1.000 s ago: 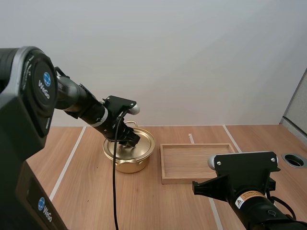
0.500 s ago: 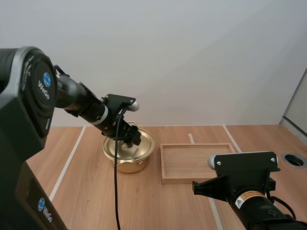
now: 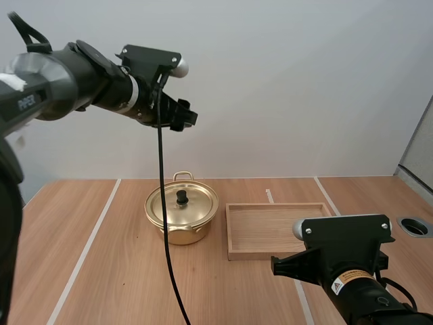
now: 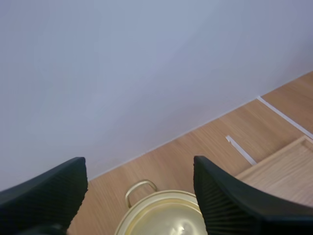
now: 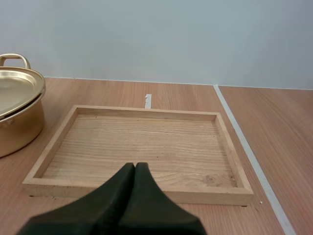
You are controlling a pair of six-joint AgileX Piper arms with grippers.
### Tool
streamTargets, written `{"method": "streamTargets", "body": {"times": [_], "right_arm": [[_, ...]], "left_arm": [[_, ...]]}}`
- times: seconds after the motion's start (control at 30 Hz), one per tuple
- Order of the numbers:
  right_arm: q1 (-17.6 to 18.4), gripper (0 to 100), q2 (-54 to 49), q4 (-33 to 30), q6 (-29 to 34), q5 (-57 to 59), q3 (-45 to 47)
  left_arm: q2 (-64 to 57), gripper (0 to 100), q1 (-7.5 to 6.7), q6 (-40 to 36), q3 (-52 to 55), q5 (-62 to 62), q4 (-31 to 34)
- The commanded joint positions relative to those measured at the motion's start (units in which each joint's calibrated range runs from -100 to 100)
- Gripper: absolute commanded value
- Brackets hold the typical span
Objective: Open the pot, put the pineapple inside, and close it
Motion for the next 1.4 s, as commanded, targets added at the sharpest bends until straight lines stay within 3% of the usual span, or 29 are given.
{"method": "streamTargets", "body": {"times": [0.0, 0.3, 0.63, 0.93, 1.37], "right_arm": [[-0.15, 0, -0.24, -0.02, -0.47, 0.23, 0.00], [-0.15, 0, -0.24, -0.02, -0.47, 0.23, 0.00], [-0.15, 0, -0.24, -0.02, -0.47, 0.23, 0.00], [-0.15, 0, -0.24, -0.02, -0.47, 0.23, 0.00], [-0.15, 0, -0.24, -0.02, -0.47, 0.23, 0.00]], "left_arm": [[-5.22, 100, -0.07, -0.72, -0.47, -6.26, -0.26], [-20.57, 98, -0.07, -0.81, -0.47, -20.98, -0.26], [-31.79, 51, -0.07, -2.61, -0.47, -22.29, 1.00], [-39.80, 0, -0.07, -11.52, -0.20, -22.11, 15.40], [-50.03, 0, -0.07, -30.54, 11.11, -22.28, 21.77]]}}
